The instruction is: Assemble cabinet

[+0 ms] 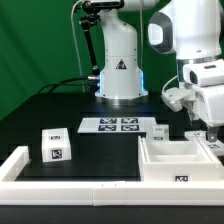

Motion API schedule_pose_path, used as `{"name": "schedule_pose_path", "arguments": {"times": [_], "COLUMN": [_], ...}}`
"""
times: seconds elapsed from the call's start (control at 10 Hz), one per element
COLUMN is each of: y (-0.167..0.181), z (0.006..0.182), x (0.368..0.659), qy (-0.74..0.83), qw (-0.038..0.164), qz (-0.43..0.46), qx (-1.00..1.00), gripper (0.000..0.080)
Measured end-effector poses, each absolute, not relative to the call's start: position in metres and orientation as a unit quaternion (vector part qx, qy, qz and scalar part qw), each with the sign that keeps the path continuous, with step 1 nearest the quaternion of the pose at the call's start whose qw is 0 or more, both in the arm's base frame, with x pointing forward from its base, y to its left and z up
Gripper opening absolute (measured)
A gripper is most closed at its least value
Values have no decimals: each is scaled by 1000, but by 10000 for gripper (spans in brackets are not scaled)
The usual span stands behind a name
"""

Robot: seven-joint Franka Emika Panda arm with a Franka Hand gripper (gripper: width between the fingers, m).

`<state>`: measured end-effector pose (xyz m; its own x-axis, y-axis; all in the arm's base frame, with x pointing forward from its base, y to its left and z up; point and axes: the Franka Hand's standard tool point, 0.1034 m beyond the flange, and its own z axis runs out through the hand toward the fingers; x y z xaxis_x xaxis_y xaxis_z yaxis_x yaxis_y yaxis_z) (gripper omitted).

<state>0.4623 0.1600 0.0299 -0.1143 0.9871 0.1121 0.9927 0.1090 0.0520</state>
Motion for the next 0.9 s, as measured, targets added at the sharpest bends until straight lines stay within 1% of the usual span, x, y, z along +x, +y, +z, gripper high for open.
{"name": "schedule_pose_path", "arguments": {"times": [0.5,0.6,0.7,0.9], "y": [164,165,166,168], "z": [17,15,14,12], "x": [448,446,445,443], "qy": [-729,-728,-726,-723], "qw": [36,38,40,42], "qz": [-49,-48,-47,-46], "qx": [-682,-683,-685,-688], "gripper": [797,663,663,389]}}
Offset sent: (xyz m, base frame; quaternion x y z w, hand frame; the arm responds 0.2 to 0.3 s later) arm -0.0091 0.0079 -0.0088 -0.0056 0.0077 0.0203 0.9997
